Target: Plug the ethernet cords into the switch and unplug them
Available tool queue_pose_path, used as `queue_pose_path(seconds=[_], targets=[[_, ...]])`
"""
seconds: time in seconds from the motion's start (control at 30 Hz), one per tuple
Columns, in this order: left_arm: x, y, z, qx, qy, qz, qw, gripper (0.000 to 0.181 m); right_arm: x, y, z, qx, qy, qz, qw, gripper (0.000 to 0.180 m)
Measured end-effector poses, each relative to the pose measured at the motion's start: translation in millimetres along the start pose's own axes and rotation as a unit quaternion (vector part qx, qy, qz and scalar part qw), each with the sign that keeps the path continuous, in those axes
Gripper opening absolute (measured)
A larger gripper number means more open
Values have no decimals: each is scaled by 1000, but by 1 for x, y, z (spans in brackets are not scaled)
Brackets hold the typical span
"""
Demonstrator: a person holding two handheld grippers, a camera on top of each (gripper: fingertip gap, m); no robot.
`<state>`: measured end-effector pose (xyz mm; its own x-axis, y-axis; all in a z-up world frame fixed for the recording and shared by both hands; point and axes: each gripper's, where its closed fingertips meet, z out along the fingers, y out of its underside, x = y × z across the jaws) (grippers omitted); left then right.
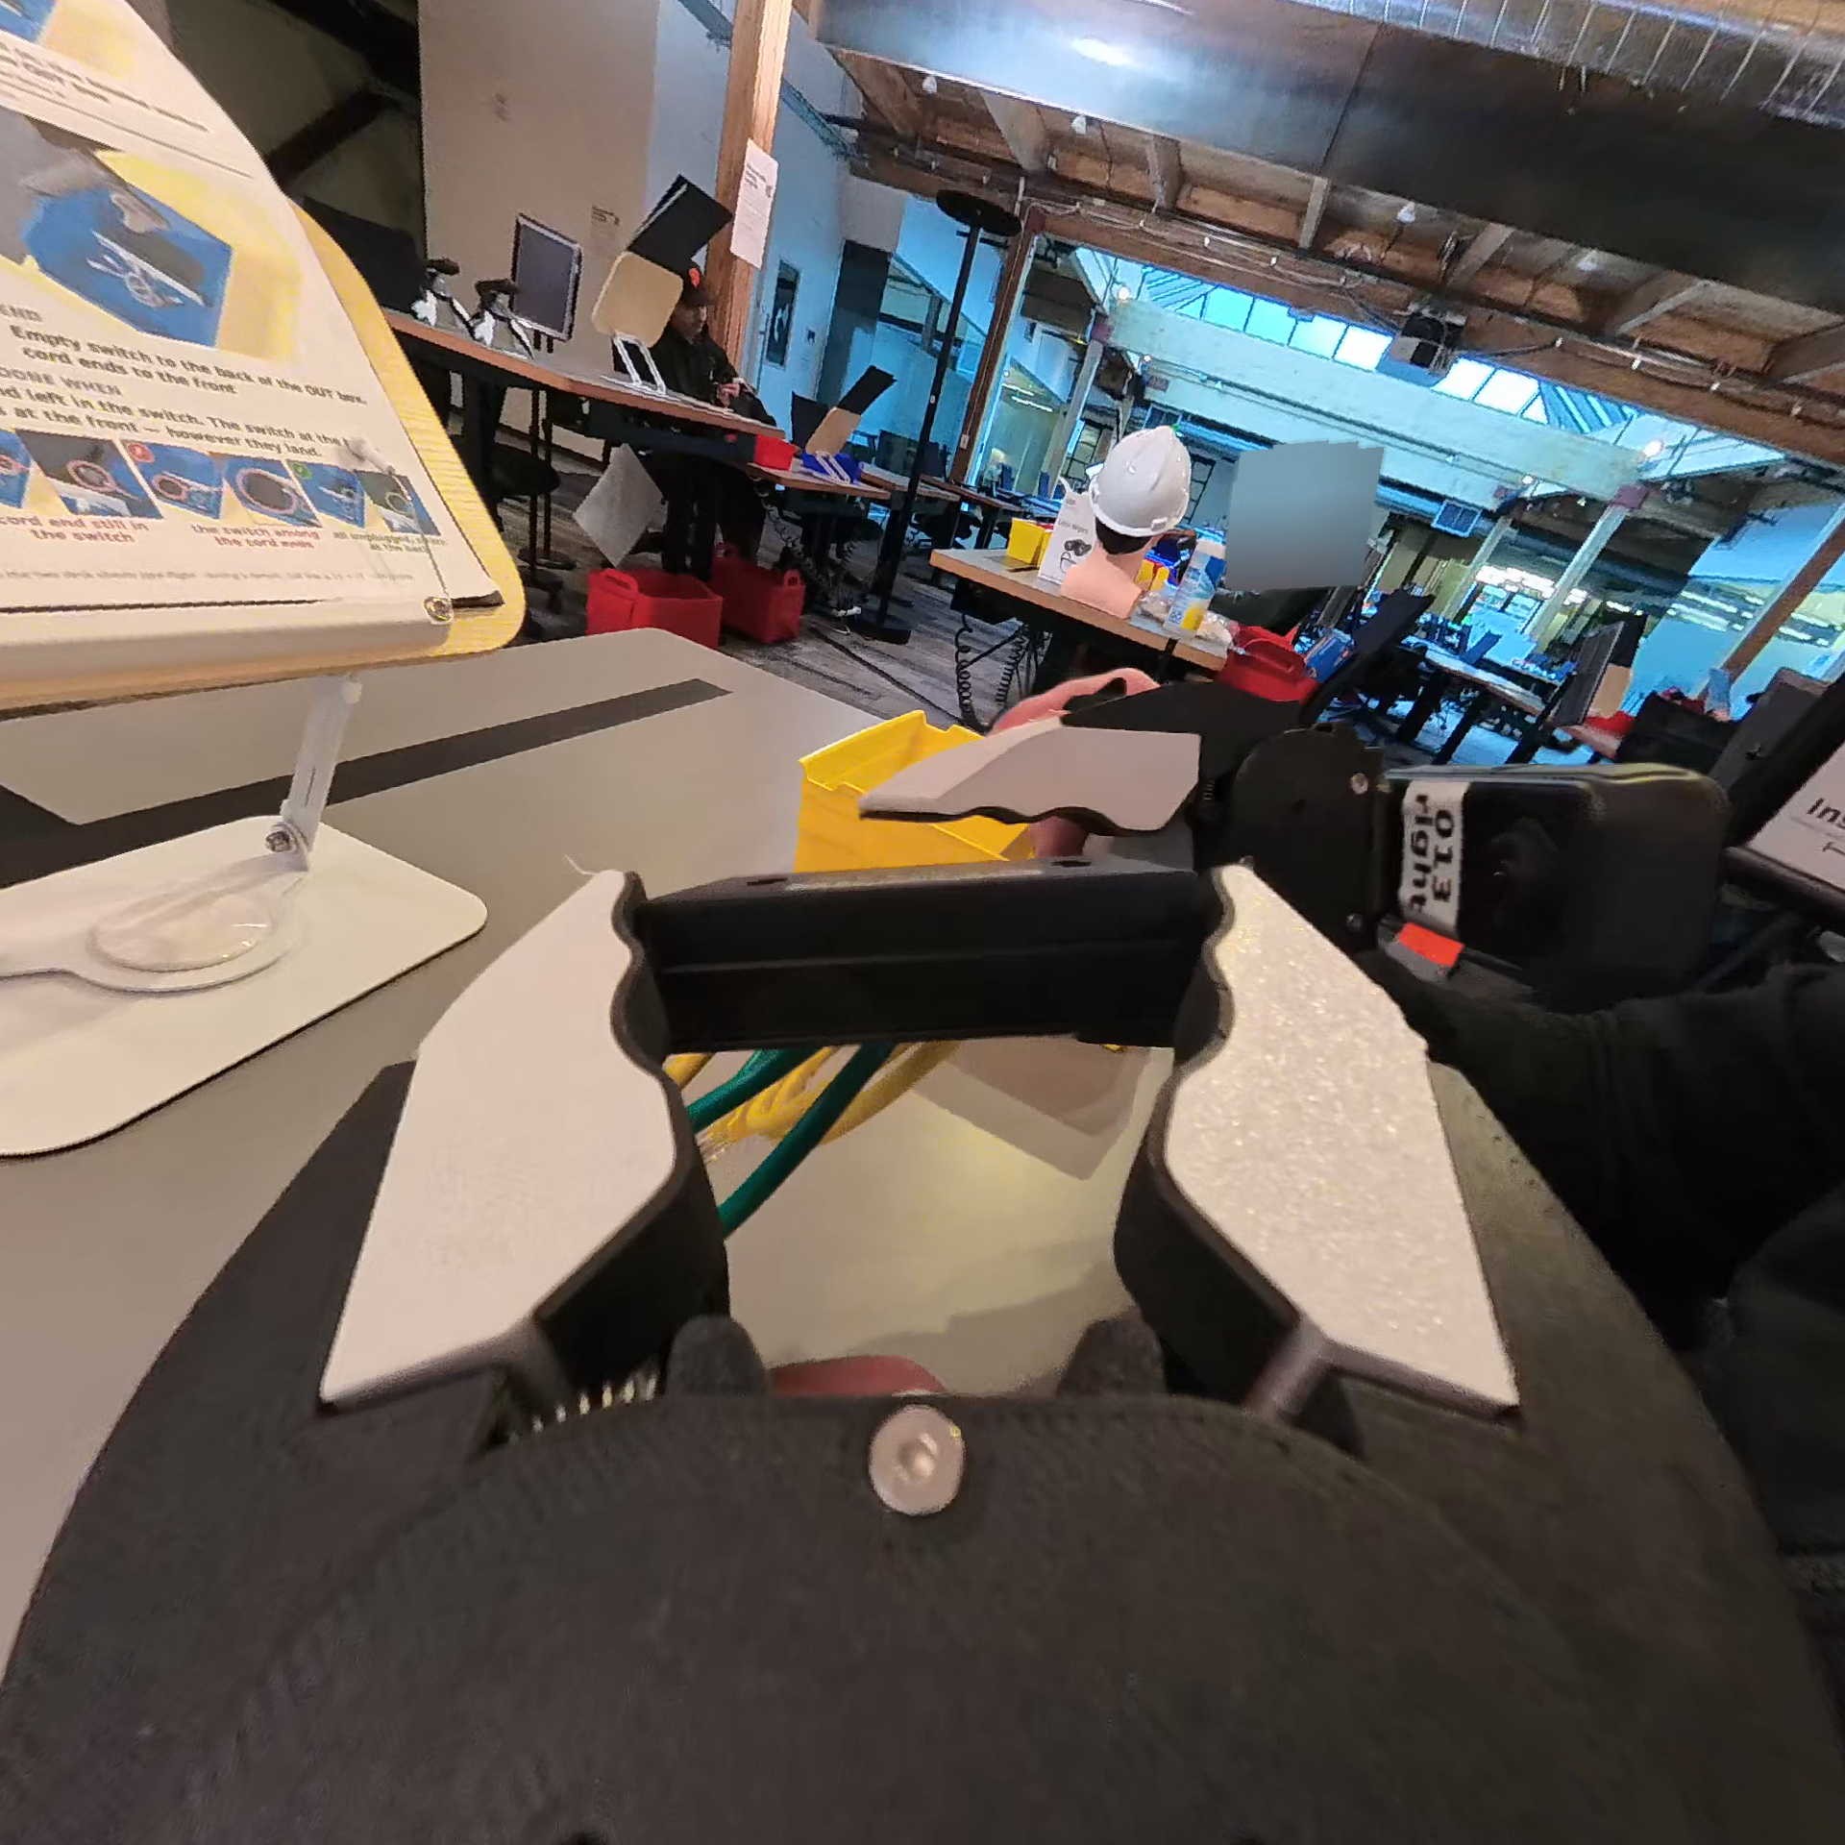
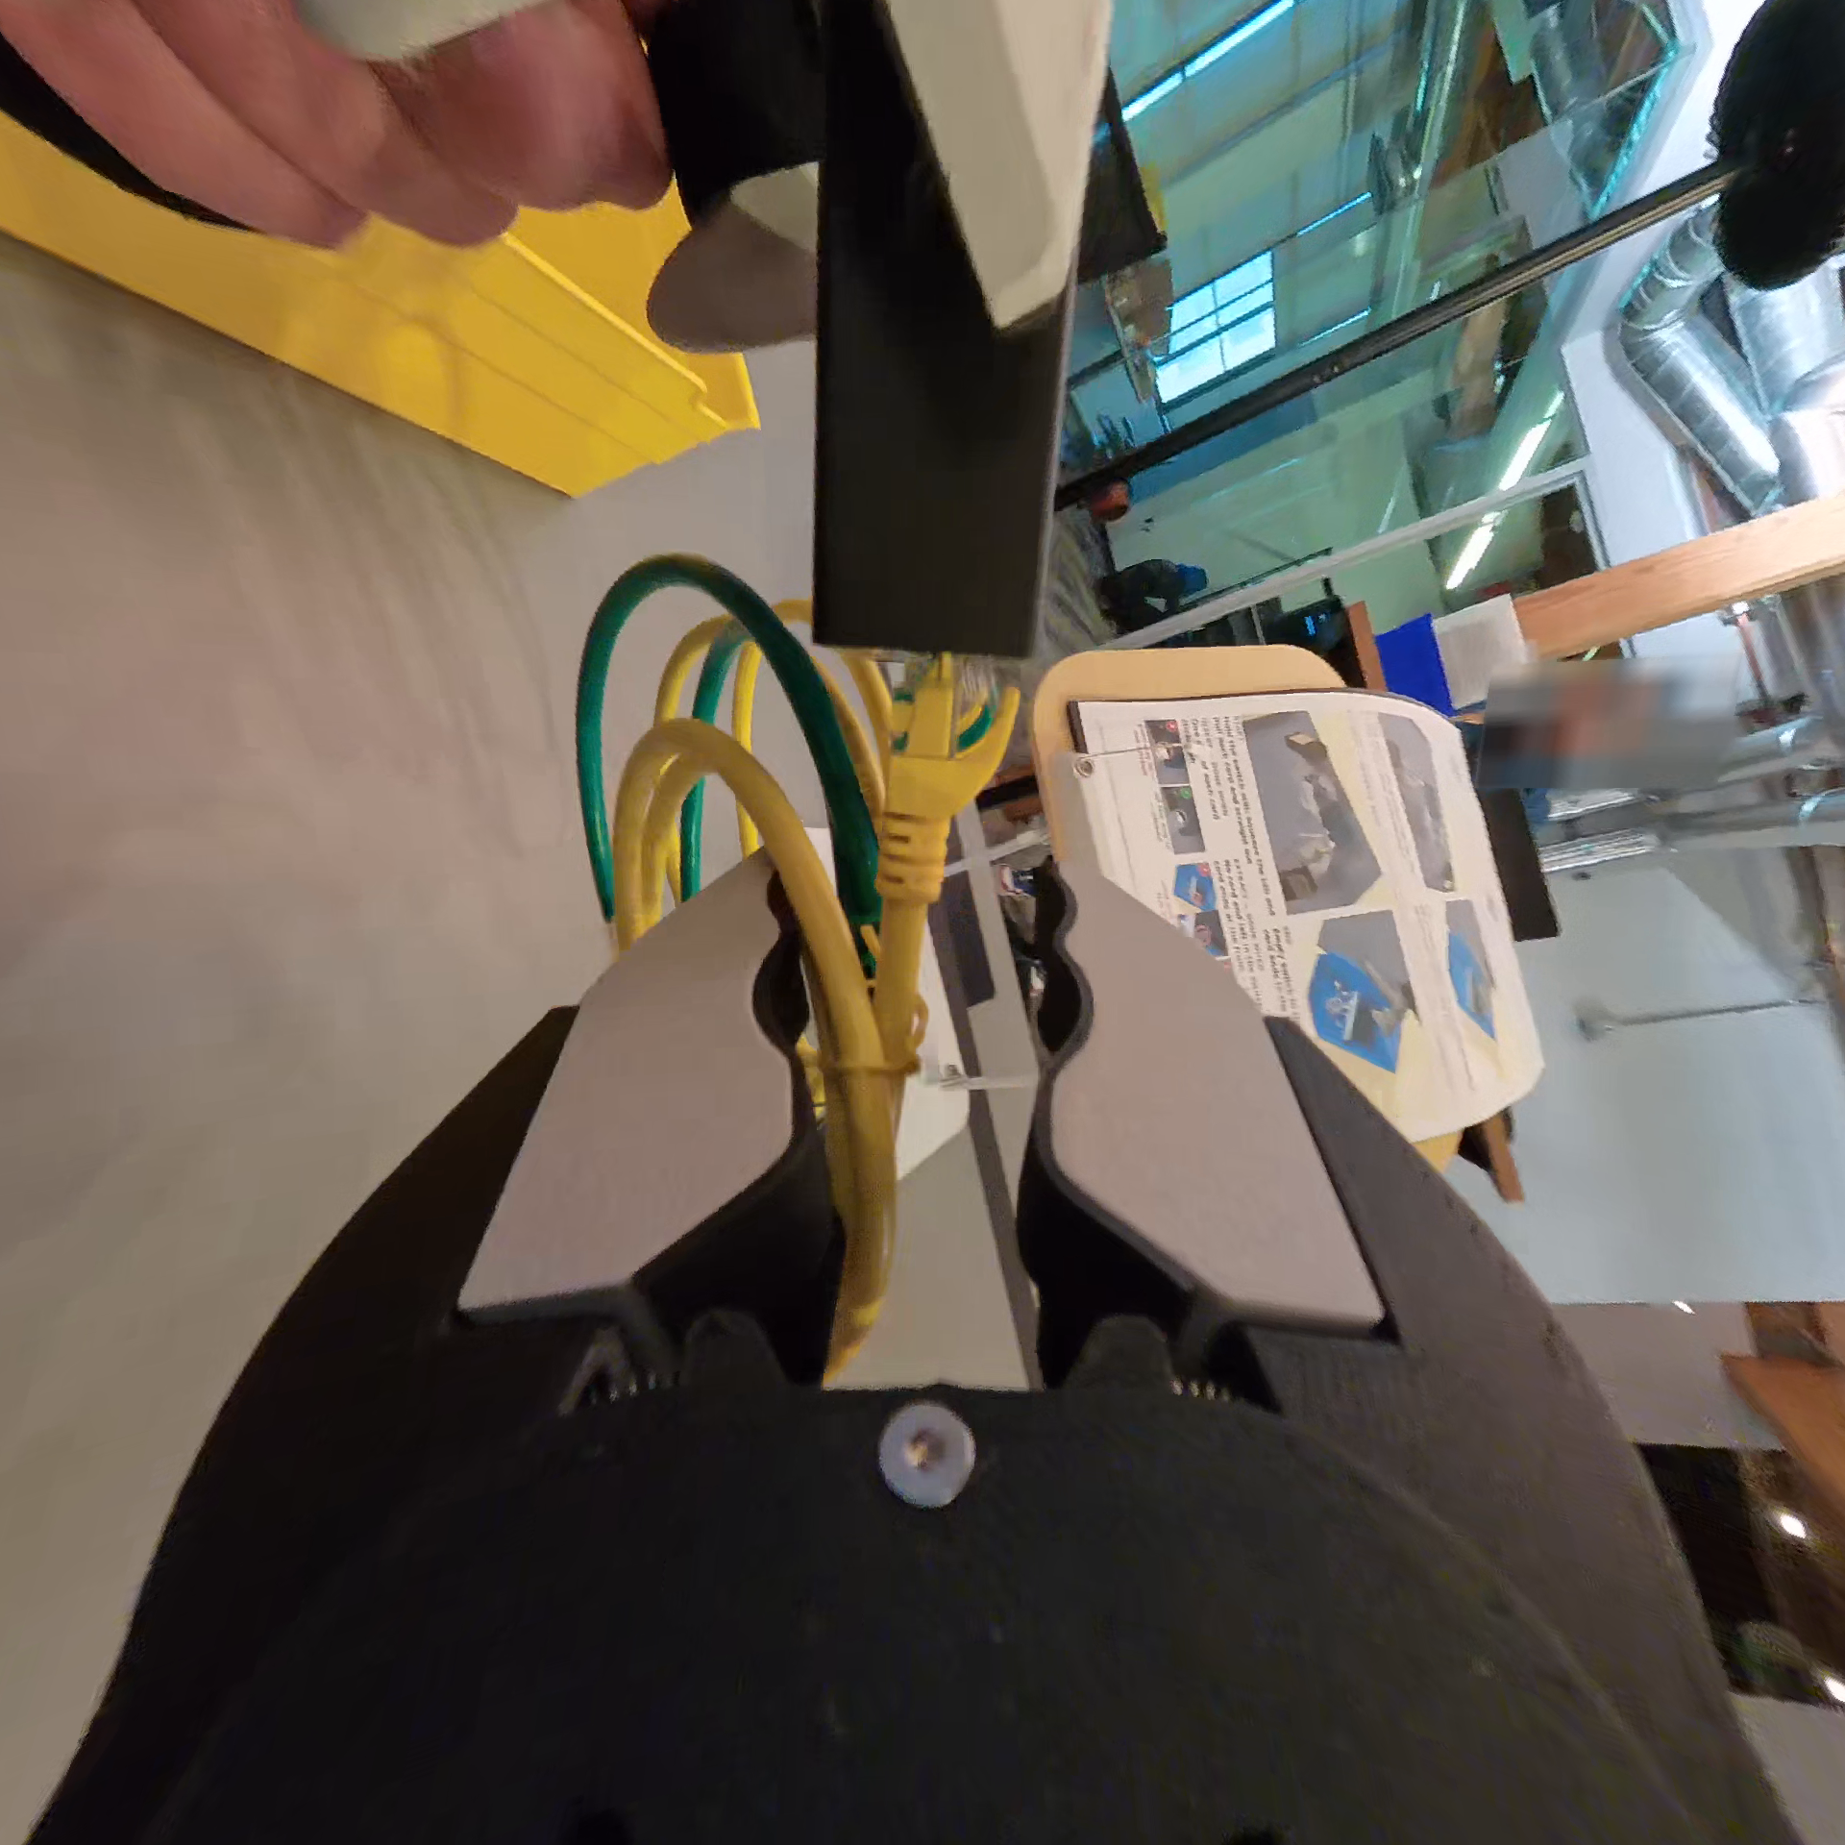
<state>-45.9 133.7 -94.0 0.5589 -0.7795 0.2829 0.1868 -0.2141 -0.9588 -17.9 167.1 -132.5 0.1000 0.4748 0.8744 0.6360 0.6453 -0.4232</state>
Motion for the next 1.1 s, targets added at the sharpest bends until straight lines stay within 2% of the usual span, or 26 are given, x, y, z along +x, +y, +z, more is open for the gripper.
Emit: queue_pose_path(seconds=[0.33,0.47,0.63,0.7,0.77,0.93,1.1], targets=[[-8,-3,-1,15,-9,-33,999,100,-12,-22,-21,64,-46,42,996,40],[-7,-2,0,16,-12,-35,999,100,-14,-39,-26,94,-61,66,992,31],[-8,-4,0,23,-10,-51,998,100,-20,-40,-23,88,-86,98,988,22],[-8,-3,1,22,-14,-49,998,100,-28,-41,-19,86,-97,97,987,29],[-8,-2,1,23,-13,-51,998,100,-28,-40,-17,77,-86,104,988,21],[-7,-1,0,8,-5,-38,999,100,-22,-38,-16,68,-65,105,990,17],[-4,8,2,-35,21,-42,998,105,-11,-31,-20,52,-21,55,997,15]])
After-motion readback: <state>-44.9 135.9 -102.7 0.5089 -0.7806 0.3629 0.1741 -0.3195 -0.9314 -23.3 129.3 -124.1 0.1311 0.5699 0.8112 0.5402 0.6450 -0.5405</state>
